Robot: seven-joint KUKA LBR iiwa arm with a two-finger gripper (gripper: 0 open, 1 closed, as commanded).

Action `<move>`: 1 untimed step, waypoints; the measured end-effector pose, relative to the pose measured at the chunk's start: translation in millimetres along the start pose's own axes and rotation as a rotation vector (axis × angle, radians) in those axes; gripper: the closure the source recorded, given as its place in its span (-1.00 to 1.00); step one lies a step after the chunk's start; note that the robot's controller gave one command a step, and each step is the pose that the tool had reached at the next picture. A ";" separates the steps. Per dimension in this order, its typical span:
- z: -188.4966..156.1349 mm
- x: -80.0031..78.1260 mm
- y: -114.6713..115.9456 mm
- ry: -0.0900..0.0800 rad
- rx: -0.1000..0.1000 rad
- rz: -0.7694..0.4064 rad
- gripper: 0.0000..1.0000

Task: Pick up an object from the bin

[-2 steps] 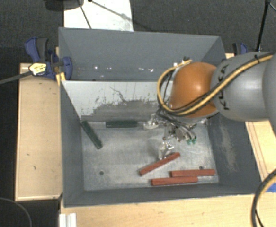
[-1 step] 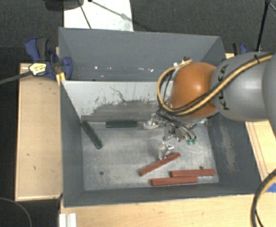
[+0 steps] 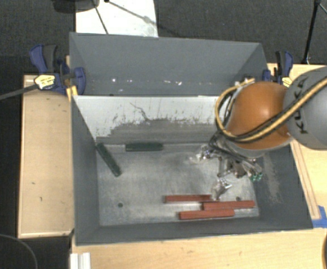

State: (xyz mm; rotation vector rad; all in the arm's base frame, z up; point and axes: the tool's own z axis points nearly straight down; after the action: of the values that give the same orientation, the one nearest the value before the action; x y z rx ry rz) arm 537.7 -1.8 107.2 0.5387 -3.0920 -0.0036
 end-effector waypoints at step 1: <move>-8.6 30.0 -14.4 -0.006 0.006 -0.154 -1.00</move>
Offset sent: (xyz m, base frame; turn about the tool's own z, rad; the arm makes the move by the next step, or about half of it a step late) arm -0.0218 0.0223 -0.0300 -0.0099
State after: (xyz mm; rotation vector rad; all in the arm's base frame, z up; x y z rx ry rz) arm 514.4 -25.5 115.8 0.7764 -3.0482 0.0030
